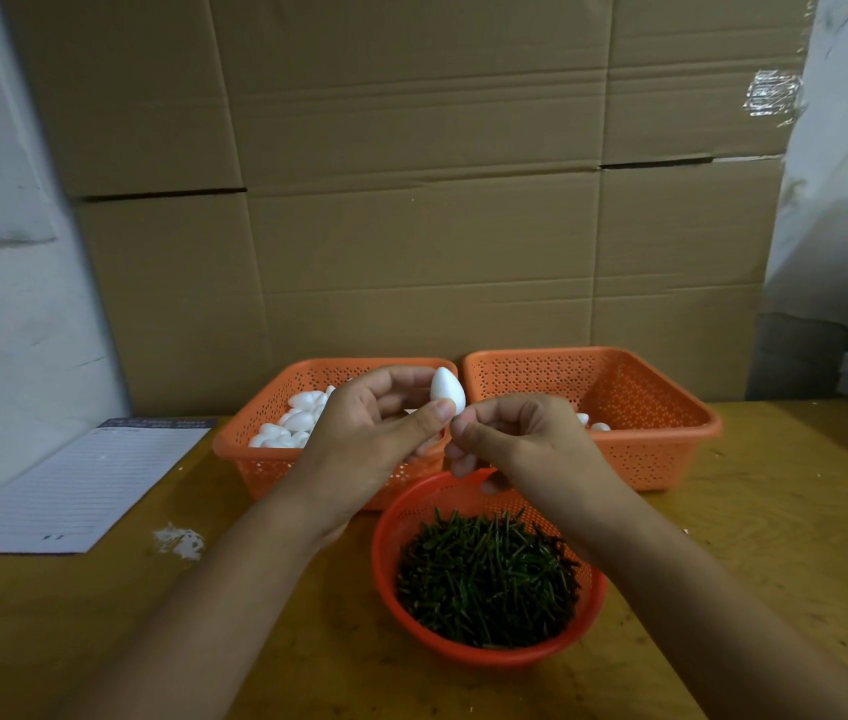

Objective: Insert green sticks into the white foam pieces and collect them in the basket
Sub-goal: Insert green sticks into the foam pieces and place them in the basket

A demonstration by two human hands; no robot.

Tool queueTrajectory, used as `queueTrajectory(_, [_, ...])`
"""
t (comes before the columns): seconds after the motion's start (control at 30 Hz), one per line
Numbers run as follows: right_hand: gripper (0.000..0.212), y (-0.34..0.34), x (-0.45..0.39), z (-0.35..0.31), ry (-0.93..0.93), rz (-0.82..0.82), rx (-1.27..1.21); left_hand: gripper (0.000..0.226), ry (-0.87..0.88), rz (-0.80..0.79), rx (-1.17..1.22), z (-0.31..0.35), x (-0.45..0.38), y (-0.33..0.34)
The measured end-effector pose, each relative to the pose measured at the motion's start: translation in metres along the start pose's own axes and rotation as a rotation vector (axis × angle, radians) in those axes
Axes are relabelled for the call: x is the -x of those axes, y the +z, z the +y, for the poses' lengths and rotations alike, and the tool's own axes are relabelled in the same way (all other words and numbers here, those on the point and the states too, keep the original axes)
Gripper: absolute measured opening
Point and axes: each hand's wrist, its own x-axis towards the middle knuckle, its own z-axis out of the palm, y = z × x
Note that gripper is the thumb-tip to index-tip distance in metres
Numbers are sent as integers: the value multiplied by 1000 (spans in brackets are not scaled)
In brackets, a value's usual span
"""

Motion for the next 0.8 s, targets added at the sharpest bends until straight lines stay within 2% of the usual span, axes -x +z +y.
queueTrajectory(0.23, [16, -1, -1, 1, 0, -7, -12, 24, -24, -17, 30, -3, -1, 1])
queueTrajectory(0.47, [15, -1, -1, 3, -17, -27, 12, 32, -8, -61, -22, -2, 0, 0])
queueTrajectory(0.67, [18, 0, -1, 4, 10, 2, 1, 30, 103, -10, -201, -5, -1, -1])
queueTrajectory(0.8, [18, 0, -1, 3, 13, 5, 13, 32, 115, 13, -202, -5, -1, 1])
